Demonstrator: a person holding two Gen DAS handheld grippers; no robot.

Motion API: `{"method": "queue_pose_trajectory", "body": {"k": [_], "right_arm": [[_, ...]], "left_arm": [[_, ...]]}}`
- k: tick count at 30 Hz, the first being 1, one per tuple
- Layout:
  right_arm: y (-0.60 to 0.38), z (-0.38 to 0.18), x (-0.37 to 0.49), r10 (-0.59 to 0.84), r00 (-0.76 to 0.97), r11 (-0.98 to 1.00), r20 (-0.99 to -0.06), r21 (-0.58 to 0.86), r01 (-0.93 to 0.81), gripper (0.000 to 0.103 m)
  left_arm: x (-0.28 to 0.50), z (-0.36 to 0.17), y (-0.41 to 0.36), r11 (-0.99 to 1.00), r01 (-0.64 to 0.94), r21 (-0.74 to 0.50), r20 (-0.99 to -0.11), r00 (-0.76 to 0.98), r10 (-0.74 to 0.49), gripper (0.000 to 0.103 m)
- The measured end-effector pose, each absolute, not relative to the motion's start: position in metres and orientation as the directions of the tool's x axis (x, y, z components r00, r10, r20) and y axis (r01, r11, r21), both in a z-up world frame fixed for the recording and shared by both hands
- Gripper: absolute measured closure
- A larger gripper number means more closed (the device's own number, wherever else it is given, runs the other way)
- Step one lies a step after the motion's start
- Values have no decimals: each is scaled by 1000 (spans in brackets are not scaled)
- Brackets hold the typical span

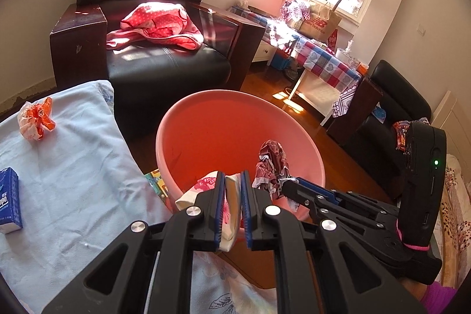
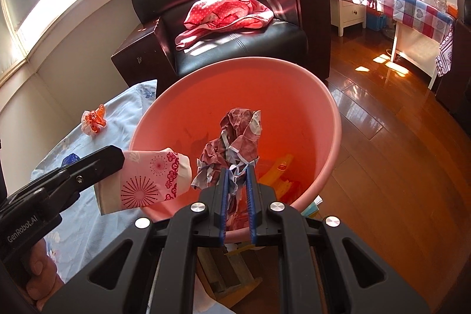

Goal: Collect trash
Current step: 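Open both tools to drop the items into the bucket, then bring both open tools back toward the bubble wrap and orange bag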

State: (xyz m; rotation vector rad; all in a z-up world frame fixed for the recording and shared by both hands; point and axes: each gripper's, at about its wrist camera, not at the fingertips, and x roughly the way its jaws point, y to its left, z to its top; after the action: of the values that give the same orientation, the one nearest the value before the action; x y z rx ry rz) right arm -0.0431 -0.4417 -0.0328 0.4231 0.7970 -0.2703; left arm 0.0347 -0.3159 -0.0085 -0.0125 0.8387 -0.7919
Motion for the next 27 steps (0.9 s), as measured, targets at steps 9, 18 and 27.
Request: {"method": "queue_pose_trajectory", "body": {"k": [9, 18, 27], "right_arm": [[-445, -34, -46, -83, 671, 879, -737, 263, 398, 83], [-436, -27, -48, -89, 684, 890, -724, 250, 381, 83], [-407, -16, -43, -44, 713, 921, -700, 247, 300, 83]], "left_arm": [[33, -1, -304, 722, 618, -312, -630, 434, -644, 70], [29, 5, -287, 742, 593, -311, -618, 467, -632, 58], [27, 12, -252, 791, 532, -303, -611, 528, -589, 53]]}}
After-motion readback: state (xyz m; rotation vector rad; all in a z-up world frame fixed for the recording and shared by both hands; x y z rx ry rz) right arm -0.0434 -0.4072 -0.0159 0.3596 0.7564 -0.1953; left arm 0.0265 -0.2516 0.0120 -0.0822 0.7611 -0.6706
